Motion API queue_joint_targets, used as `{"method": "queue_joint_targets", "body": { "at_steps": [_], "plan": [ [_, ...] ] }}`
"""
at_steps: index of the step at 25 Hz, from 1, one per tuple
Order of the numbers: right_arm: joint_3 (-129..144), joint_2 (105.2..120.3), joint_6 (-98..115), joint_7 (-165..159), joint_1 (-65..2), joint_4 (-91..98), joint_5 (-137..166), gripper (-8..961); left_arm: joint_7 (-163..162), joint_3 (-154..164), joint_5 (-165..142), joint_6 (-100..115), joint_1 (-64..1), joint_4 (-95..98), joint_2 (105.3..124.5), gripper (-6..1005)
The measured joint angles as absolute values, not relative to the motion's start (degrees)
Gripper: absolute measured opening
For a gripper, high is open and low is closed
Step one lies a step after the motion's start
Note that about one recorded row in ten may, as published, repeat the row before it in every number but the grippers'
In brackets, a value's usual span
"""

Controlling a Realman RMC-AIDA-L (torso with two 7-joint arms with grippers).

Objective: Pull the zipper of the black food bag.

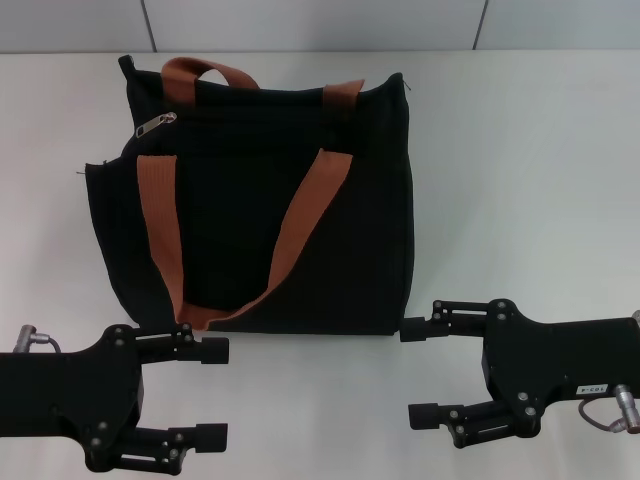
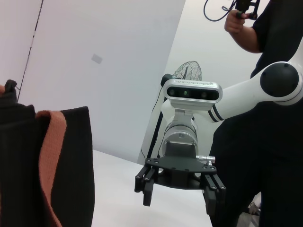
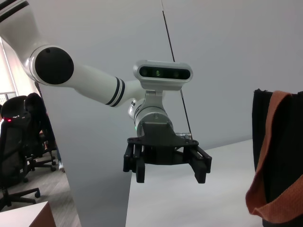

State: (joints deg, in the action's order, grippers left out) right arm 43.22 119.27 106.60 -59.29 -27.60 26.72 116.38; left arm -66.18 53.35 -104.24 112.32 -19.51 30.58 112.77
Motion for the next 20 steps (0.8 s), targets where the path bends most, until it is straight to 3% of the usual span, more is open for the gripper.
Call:
{"method": "queue_joint_targets", "body": {
  "at_steps": [20],
  "plan": [
    [43.3, 119.27, 106.9, -59.5, -27.5, 26.7, 116.4, 818, -66.2, 53.2, -104.2, 112.7, -19.2, 30.6, 112.76, 800]
  ]
}}
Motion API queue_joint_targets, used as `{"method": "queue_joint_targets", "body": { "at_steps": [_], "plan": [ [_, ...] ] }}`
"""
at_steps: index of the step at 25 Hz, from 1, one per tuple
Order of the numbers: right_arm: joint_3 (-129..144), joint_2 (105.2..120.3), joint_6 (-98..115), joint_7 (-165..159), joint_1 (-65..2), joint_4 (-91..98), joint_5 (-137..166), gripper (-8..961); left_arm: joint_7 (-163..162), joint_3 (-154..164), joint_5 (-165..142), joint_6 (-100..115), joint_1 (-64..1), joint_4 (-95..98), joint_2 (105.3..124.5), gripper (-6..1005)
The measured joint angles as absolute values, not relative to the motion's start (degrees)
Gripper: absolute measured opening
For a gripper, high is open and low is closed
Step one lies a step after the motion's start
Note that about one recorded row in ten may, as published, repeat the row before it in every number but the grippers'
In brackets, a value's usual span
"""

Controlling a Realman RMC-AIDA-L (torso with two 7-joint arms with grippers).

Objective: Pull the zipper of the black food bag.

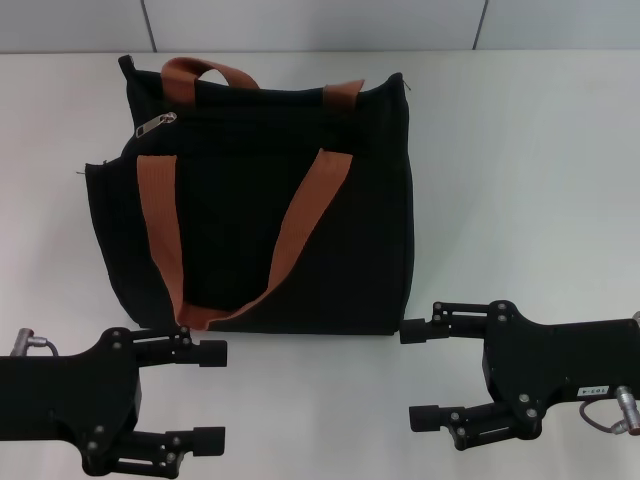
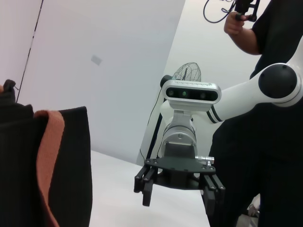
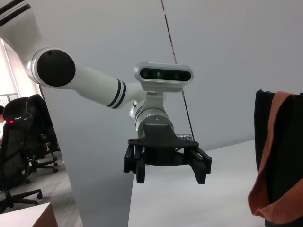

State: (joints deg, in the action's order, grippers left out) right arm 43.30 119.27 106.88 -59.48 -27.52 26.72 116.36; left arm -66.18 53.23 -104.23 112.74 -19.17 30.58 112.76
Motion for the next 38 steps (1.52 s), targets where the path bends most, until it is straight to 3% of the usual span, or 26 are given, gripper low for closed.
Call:
{"method": "queue_joint_targets", "body": {
  "at_steps": [5, 11, 18, 21, 27, 29, 33, 38],
  "plan": [
    [43.0, 119.27, 107.0, -59.5, -27.5, 26.7, 116.4, 817, -66.2, 51.4, -103.7, 114.5, -19.2, 30.6, 113.11, 800],
    [42.9, 119.27, 107.1, -59.5, -27.5, 26.7, 116.4, 817, -66.1, 49.2, -96.7, 115.3, -20.0, 30.6, 115.14, 800],
    [42.9, 119.26, 106.8, -59.5, -27.5, 26.7, 116.4, 818, -65.5, 44.3, -80.0, 115.2, -18.7, 30.5, 114.90, 799],
    [42.8, 119.25, 106.8, -59.5, -27.3, 26.7, 116.4, 818, -66.1, 38.8, -79.5, 114.1, -18.4, 30.5, 113.88, 799],
    [42.8, 119.17, 107.1, -59.2, -27.2, 26.7, 116.5, 818, -68.1, 36.2, -86.0, 104.3, -18.8, 30.8, 108.22, 799],
    [42.8, 119.17, 107.1, -59.2, -27.2, 26.7, 116.5, 817, -68.7, 36.2, -89.3, 101.1, -19.1, 31.7, 107.24, 799],
    [42.8, 119.09, 107.1, -59.2, -27.2, 26.8, 116.6, 817, -70.1, 36.2, -96.1, 96.6, -19.8, 34.3, 106.83, 799],
    [42.8, 119.09, 107.0, -59.2, -27.2, 26.9, 116.6, 817, -70.1, 36.7, -102.0, 95.0, -21.7, 35.0, 108.00, 799]
  ]
}}
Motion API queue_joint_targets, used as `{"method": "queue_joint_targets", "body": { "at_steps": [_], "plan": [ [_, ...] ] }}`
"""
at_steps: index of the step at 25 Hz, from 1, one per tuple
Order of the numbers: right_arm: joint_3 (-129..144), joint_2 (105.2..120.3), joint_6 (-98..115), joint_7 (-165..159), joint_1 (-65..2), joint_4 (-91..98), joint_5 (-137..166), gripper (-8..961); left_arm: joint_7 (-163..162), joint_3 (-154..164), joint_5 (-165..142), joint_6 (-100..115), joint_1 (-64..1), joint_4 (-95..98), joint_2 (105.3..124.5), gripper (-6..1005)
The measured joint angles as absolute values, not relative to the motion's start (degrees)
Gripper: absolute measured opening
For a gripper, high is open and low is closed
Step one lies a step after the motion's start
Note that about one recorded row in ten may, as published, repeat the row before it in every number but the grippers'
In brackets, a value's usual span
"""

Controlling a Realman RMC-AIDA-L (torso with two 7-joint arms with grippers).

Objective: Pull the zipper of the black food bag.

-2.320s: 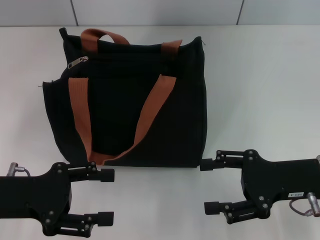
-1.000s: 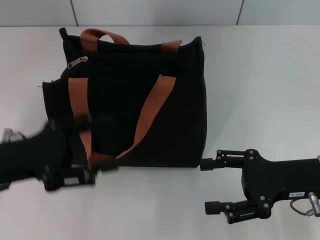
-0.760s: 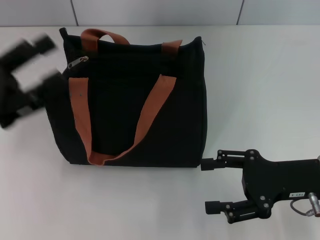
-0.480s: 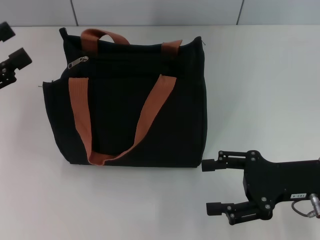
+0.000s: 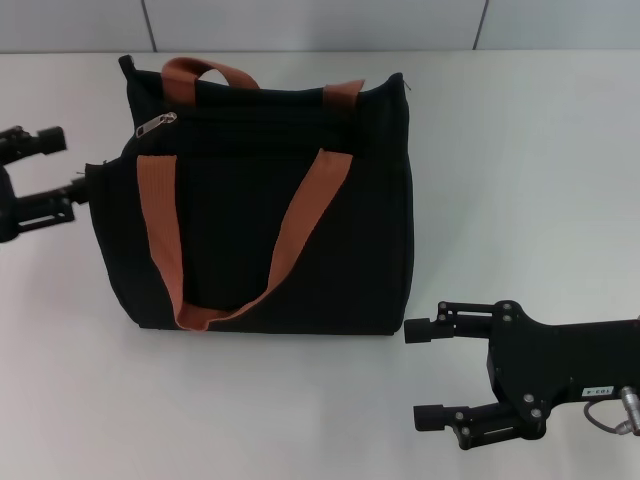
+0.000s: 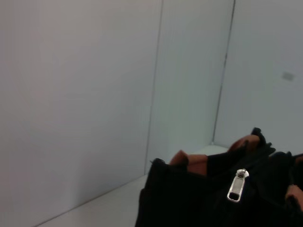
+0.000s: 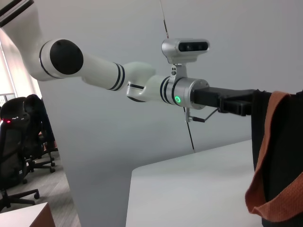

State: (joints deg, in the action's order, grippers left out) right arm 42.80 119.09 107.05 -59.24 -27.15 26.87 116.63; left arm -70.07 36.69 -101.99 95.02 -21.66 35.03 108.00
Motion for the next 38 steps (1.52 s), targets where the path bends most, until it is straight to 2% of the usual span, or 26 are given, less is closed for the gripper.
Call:
{"method": "queue_joint_targets", "body": {
  "at_steps": [12, 20, 24, 26, 32, 38],
  "plan": [
    [42.8, 119.09, 107.0, -59.5, -27.1, 26.9, 116.6, 818, -66.3, 36.9, -106.6, 87.4, -26.3, 34.9, 110.39, 800],
    [42.7, 119.09, 107.1, -59.5, -26.7, 26.8, 116.4, 818, -66.7, 36.5, -106.8, 89.4, -25.7, 36.2, 109.25, 800],
    [42.7, 119.09, 107.1, -59.6, -26.6, 26.7, 116.3, 816, -66.8, 37.0, -106.8, 91.7, -25.5, 36.1, 109.36, 799],
    [42.7, 119.09, 107.1, -59.6, -26.6, 26.7, 116.3, 816, -66.4, 37.7, -107.1, 92.7, -25.8, 35.9, 110.45, 799],
    [42.7, 119.09, 107.6, -59.7, -26.6, 26.8, 116.3, 814, -66.6, 40.3, -107.2, 93.4, -26.1, 36.1, 111.88, 800],
    [42.6, 119.09, 107.9, -59.7, -26.6, 26.7, 116.3, 812, -65.5, 36.6, -106.7, 92.5, -25.9, 36.2, 112.00, 800]
  ]
}}
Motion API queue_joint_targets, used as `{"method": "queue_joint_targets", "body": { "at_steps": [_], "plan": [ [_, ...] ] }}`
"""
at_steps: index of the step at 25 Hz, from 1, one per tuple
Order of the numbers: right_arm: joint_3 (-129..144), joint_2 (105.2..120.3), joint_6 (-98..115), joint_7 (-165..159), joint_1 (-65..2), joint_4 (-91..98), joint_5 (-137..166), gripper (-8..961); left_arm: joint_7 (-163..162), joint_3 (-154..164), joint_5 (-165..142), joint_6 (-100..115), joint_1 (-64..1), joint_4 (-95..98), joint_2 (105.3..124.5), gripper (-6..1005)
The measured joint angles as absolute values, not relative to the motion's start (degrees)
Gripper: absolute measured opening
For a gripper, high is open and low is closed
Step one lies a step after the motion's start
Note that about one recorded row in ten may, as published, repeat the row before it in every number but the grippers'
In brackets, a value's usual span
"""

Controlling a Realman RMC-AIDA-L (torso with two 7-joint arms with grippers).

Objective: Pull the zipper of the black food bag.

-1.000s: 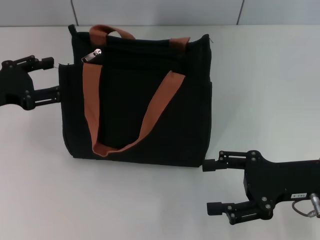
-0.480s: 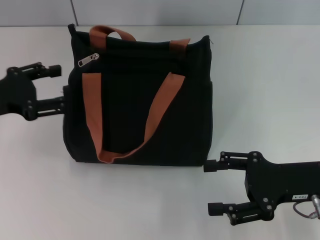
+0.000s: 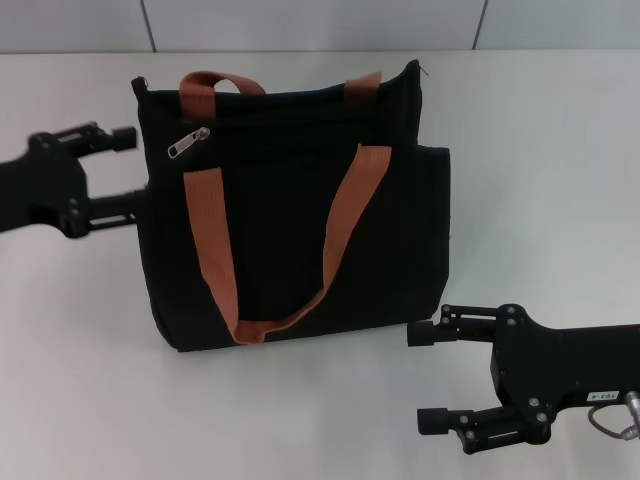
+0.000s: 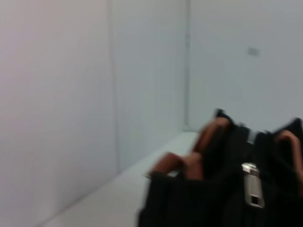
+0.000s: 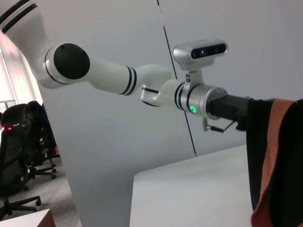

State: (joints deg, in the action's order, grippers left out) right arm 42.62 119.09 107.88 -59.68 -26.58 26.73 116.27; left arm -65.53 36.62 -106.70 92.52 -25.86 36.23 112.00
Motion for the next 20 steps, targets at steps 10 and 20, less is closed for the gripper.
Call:
{"method": "queue_joint_targets", "body": {
  "at_steps": [10, 20],
  "plan": [
    [42.6, 119.09, 108.1, -59.7, -26.5, 26.9, 116.3, 808, -65.5, 39.2, -106.9, 93.1, -26.7, 36.2, 112.36, 791],
    [42.6, 119.09, 108.1, -59.7, -26.5, 27.1, 116.3, 805, -63.1, 38.2, -106.6, 93.0, -27.1, 36.4, 112.61, 609]
  ]
}}
